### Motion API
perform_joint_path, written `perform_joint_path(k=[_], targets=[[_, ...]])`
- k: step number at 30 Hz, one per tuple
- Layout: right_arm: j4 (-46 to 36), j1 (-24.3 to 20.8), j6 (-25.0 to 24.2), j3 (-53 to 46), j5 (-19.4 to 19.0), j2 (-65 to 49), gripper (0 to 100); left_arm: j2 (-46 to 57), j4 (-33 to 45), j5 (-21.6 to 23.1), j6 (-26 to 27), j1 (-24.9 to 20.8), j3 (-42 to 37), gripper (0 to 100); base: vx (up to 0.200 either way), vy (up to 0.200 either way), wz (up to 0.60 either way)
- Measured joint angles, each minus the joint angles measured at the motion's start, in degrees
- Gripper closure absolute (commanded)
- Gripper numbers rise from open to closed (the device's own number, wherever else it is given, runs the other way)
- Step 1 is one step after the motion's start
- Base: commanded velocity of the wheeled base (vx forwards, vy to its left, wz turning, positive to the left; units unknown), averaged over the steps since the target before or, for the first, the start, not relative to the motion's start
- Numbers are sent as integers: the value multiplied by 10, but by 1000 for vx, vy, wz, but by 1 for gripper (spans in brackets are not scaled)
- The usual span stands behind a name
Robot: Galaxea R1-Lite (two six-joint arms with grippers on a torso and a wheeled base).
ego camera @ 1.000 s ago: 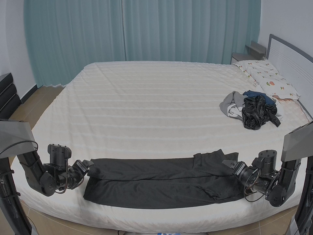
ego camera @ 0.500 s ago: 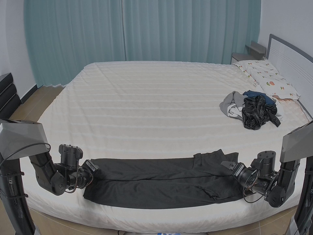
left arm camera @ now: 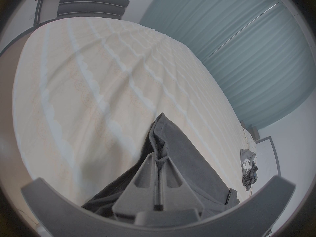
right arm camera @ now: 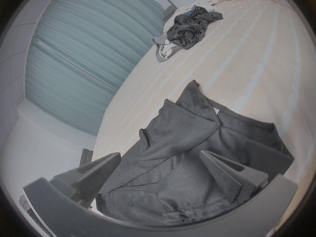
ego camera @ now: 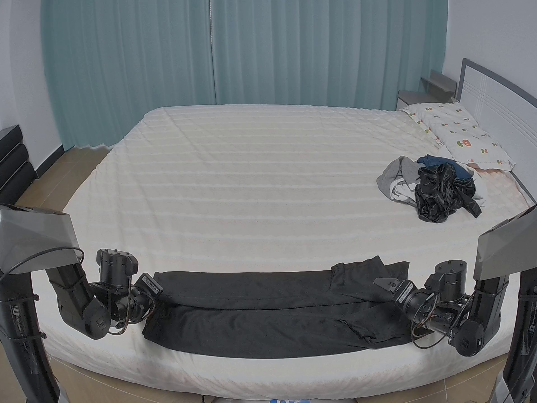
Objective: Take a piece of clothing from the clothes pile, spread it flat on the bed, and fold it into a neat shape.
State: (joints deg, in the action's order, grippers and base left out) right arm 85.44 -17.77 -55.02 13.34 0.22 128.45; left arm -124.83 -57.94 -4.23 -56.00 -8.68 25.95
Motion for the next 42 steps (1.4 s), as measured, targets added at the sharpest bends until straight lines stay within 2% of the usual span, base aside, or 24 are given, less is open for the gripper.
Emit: perform_joint_path(k=[12,23,30,31,42], targets=[[-38,-11,0,30,4,11,0,8,-1,1,-3,0,1,100,0,0,0],[-79,-7,-1,82,7,41,0,26,-1,0,-28,1,6,100,0,0,0],[-108,-1,-1,114,31,44,0,28,-1,2,-29,1,7,100,0,0,0],[-108,-1,-1,116,32,44,100,29,-1,2,-29,1,7,100,0,0,0],[-109,-5,-2,109,37,35,100,29,-1,2,-28,1,6,100,0,0,0]])
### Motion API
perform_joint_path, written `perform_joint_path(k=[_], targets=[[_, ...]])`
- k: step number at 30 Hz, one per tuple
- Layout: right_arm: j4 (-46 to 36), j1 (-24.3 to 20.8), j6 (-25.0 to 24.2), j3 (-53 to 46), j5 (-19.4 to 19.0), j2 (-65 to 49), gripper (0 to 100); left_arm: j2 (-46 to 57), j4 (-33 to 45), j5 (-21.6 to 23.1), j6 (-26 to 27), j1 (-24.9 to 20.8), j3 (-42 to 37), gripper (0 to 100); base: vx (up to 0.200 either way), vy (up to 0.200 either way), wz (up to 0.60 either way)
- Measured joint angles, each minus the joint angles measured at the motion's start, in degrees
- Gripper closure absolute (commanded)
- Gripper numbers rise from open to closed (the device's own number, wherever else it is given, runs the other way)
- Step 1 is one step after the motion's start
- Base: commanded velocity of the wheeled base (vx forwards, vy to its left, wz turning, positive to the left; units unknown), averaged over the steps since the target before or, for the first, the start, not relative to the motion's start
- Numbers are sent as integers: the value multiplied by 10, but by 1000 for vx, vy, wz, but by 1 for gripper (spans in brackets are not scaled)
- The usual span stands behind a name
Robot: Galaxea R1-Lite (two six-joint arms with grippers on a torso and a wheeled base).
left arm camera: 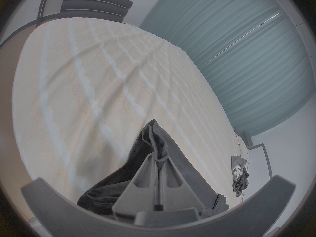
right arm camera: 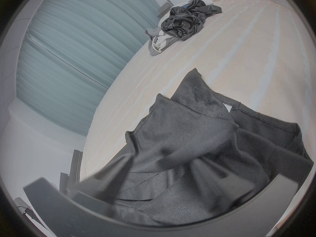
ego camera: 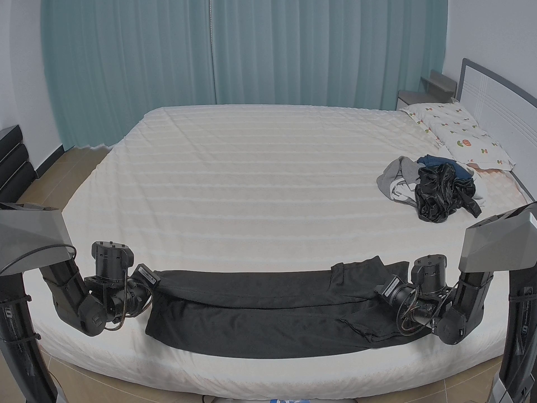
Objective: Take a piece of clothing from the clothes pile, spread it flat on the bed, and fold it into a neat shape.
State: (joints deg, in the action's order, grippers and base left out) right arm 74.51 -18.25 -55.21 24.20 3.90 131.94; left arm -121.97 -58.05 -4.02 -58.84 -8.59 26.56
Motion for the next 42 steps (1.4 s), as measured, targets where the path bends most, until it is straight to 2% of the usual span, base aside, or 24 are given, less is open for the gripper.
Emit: perform_joint_path(k=[10,21,31,38,42], targets=[[0,7,4,-12,-1,-25,100,0,-25,2,8,1,1,100,0,0,0],[0,33,22,7,-3,-48,100,0,-33,4,100,6,8,100,0,0,0],[4,34,23,11,-2,-58,100,-2,-35,1,142,6,-11,100,0,0,0],[3,40,34,33,-2,-67,100,-2,-39,0,147,7,-18,100,0,0,0],[0,42,58,3,-6,-72,100,-2,-39,0,148,7,-25,100,0,0,0]])
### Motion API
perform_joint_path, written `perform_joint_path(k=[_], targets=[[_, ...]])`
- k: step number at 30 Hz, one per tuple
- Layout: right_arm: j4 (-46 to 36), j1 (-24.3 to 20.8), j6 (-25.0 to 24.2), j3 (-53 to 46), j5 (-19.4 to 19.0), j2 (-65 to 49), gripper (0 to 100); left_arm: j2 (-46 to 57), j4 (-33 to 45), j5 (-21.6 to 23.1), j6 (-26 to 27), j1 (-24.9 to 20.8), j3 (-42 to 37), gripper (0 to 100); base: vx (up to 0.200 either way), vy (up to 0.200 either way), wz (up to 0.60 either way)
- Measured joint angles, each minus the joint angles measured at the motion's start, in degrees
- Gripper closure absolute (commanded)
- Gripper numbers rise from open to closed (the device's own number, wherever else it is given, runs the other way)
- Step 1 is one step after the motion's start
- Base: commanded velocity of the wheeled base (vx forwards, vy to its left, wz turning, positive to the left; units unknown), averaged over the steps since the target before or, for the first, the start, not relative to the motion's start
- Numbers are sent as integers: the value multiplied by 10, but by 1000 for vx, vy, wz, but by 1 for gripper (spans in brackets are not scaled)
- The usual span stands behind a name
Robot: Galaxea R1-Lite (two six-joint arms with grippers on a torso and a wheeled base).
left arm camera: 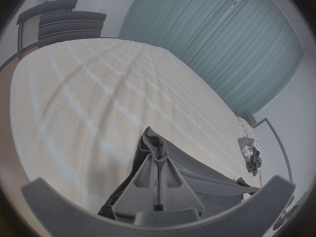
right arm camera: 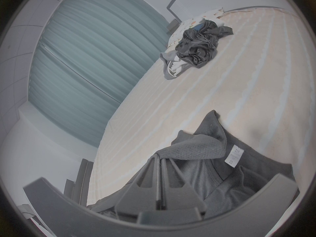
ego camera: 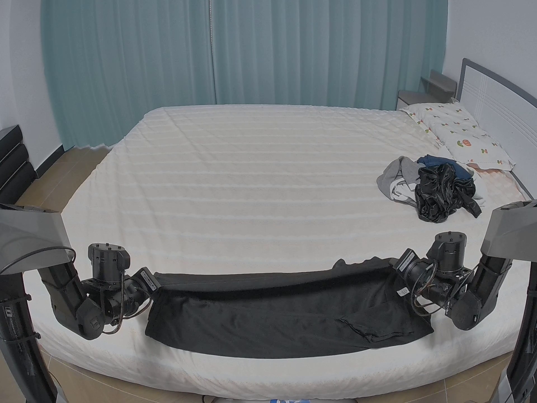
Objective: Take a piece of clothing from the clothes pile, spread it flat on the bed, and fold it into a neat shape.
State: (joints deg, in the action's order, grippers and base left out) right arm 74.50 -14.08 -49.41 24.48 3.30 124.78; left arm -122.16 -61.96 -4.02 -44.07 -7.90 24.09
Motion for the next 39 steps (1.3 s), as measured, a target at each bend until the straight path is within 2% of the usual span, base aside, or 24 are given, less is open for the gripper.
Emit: perform_joint_path(k=[8,12,13,23,28,31,34,35,39], targets=[[6,-1,50,-68,-6,20,100,-4,0,2,22,-2,-26,100,0,0,0],[35,-2,58,-81,-5,48,100,-15,0,3,31,-3,-34,100,0,0,0],[38,-2,59,-85,-5,53,0,-18,0,3,32,-3,-36,0,0,0,0],[91,5,56,-114,-8,69,0,-21,-1,1,40,0,-60,0,0,0,0],[118,25,41,-143,-37,52,0,12,2,8,73,19,-71,0,0,0,0],[135,33,11,-162,-58,41,0,41,6,39,84,26,-73,0,0,0,0],[143,41,-7,-176,-69,33,0,63,10,103,103,32,-72,0,0,0,0],[144,43,-13,-179,-72,31,0,69,14,123,121,33,-71,0,0,0,0],[145,48,-22,-190,-78,24,0,77,32,158,194,39,-73,0,0,0,0]])
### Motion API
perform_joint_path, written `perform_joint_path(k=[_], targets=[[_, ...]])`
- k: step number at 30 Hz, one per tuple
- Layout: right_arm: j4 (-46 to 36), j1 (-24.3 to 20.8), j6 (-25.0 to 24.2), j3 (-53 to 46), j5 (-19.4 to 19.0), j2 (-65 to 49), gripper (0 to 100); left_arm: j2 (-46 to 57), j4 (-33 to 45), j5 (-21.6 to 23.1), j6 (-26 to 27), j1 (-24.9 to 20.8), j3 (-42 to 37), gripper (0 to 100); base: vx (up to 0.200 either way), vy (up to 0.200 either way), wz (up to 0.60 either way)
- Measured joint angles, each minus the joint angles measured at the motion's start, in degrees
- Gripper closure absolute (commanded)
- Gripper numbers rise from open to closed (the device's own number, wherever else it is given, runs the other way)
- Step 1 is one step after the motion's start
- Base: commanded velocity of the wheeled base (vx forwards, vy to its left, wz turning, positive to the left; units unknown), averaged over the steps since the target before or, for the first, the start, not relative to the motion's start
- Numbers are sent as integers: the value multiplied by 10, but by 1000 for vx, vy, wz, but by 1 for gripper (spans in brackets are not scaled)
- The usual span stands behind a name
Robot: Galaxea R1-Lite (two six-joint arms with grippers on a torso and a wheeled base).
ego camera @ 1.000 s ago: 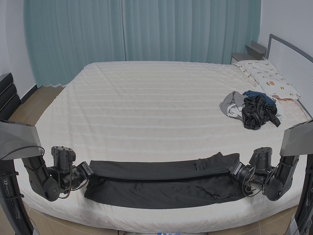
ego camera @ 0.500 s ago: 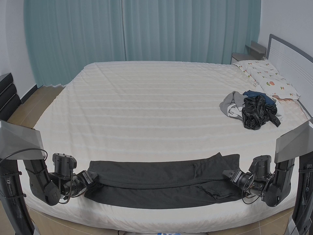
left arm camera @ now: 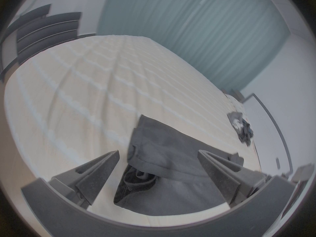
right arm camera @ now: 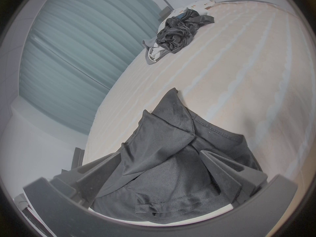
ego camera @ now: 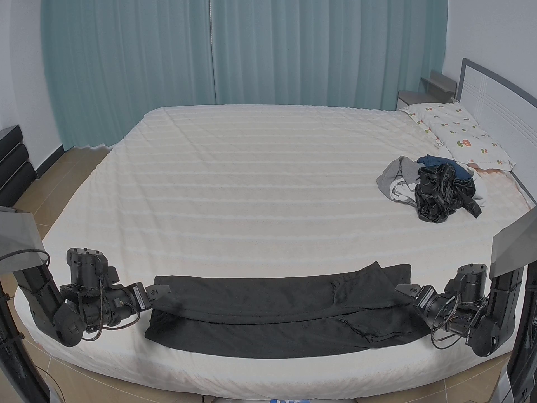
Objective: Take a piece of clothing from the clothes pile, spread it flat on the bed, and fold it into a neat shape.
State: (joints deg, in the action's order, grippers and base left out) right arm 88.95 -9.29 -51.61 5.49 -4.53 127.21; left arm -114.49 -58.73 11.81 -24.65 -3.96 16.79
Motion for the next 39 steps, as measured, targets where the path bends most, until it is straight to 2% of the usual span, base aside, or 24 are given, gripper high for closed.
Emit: perform_joint_path(k=[4,6,10,18,19,28,33,39], targets=[[0,2,-5,-9,-3,-3,0,-4,8,61,49,9,-16,0,0,0,0],[0,3,-6,-12,-4,-4,0,-10,10,74,80,14,-25,0,0,0,0],[0,1,-7,-18,-5,-6,0,-35,10,84,121,23,-39,0,0,0,0],[0,-1,-7,-25,-7,-11,0,-76,7,81,125,26,-26,0,0,0,0],[0,-1,-8,-25,-7,-12,0,-79,7,79,125,26,-25,100,0,0,0],[0,-1,-8,-27,-7,-15,0,-92,4,74,124,36,-43,100,0,0,0],[0,-2,-8,-30,-8,-16,0,-82,3,41,125,46,-61,100,0,0,0],[0,-3,-7,-33,-8,-16,0,-75,4,34,125,50,-72,100,0,0,0]])
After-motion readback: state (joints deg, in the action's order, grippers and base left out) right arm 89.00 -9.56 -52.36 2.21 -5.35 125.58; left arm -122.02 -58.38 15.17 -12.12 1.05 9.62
